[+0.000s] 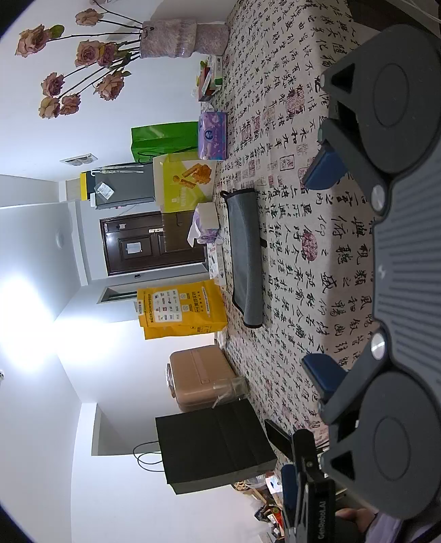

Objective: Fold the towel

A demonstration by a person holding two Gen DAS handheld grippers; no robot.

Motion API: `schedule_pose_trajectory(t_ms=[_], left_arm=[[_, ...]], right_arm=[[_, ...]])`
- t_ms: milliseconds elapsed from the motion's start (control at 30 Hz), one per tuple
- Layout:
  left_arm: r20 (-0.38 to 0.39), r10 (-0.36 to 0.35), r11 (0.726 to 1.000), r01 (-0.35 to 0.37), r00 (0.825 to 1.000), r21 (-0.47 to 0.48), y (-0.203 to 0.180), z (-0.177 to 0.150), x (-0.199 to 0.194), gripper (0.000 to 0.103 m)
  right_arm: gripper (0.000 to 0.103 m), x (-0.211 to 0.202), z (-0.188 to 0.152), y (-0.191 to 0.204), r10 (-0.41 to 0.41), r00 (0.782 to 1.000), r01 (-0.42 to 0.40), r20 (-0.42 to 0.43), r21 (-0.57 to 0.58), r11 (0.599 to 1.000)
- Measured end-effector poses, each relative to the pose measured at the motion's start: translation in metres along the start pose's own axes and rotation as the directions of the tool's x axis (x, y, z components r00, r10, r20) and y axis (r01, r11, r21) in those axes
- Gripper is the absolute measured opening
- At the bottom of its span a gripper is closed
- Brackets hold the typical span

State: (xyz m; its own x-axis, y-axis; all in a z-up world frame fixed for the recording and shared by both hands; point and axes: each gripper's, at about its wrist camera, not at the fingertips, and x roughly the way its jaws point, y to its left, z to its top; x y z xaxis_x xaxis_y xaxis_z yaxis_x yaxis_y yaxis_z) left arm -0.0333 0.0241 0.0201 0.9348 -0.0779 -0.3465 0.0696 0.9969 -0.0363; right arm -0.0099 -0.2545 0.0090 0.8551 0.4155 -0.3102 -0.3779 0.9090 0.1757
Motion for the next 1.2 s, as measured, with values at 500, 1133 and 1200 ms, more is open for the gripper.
schedule_pose_trajectory(t_ms=[500, 1133, 1200], left_arm=[[-0.001, -0.003, 1.000, 0.003, 1.000, 0.003, 0.0002, 0.0002, 0.0019, 0.103], [0.003, 0.000, 1.000, 0.000, 1.000, 0.006, 0.0013, 0.0006, 0.0013, 0.103], [0.003, 0.000, 1.000, 0.000, 1.000, 0.007, 0.0013, 0.0005, 0.0013, 0.103]], right_arm=[[0.103, -0.0006, 0.0007, -0.0003, 0.000, 1.000, 0.000, 0.002, -0.003, 1.000], [0.103, -0.0006, 0.0007, -0.0004, -0.001, 1.000, 0.001, 0.002, -0.004, 1.000], [0.103, -0.0007, 0.0004, -0.0004, 0.000, 1.000, 0.000, 0.002, -0.004, 1.000]])
